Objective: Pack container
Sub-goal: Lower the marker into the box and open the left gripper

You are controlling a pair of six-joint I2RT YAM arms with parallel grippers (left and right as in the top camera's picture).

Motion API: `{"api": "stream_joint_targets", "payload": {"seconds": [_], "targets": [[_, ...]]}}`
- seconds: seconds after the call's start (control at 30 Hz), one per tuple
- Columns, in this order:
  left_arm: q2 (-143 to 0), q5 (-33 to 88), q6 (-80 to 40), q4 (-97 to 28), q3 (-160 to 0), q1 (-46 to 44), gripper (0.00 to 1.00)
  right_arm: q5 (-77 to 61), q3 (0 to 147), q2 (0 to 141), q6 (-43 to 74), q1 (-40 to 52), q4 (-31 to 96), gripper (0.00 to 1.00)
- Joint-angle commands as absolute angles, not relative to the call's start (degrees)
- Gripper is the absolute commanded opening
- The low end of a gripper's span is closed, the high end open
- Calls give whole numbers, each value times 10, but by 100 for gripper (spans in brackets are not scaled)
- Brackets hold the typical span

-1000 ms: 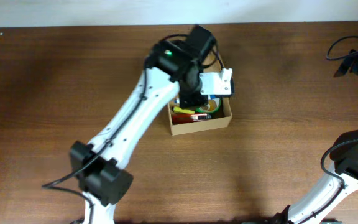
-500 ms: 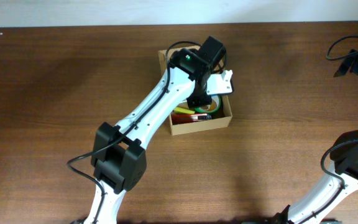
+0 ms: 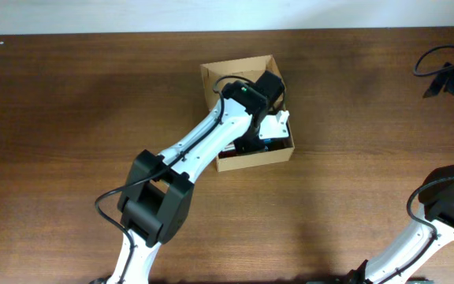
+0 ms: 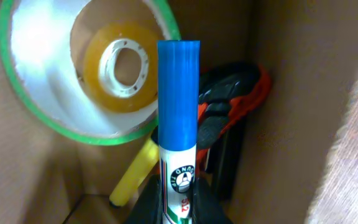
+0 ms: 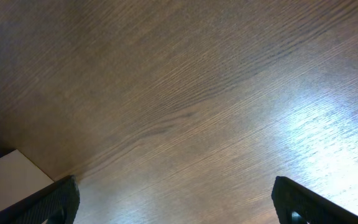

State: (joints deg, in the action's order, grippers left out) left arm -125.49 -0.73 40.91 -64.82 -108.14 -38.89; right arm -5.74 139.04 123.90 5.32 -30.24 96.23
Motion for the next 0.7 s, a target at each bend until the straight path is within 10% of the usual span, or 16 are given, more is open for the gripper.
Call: {"api": "stream_joint_targets", "payload": {"seconds": [0.0, 0.43, 0.67], "targets": [[-1258, -9, 401, -646, -1078, -402, 2, -65, 1390, 1222, 49, -300, 962, 99], [-1258, -9, 385, -647, -1078, -420, 2, -65, 1390, 1222, 49, -300, 962, 99], [-1258, -9, 377, -648, -1078, -420, 27, -65, 1390, 1222, 49, -300, 962, 100]]}}
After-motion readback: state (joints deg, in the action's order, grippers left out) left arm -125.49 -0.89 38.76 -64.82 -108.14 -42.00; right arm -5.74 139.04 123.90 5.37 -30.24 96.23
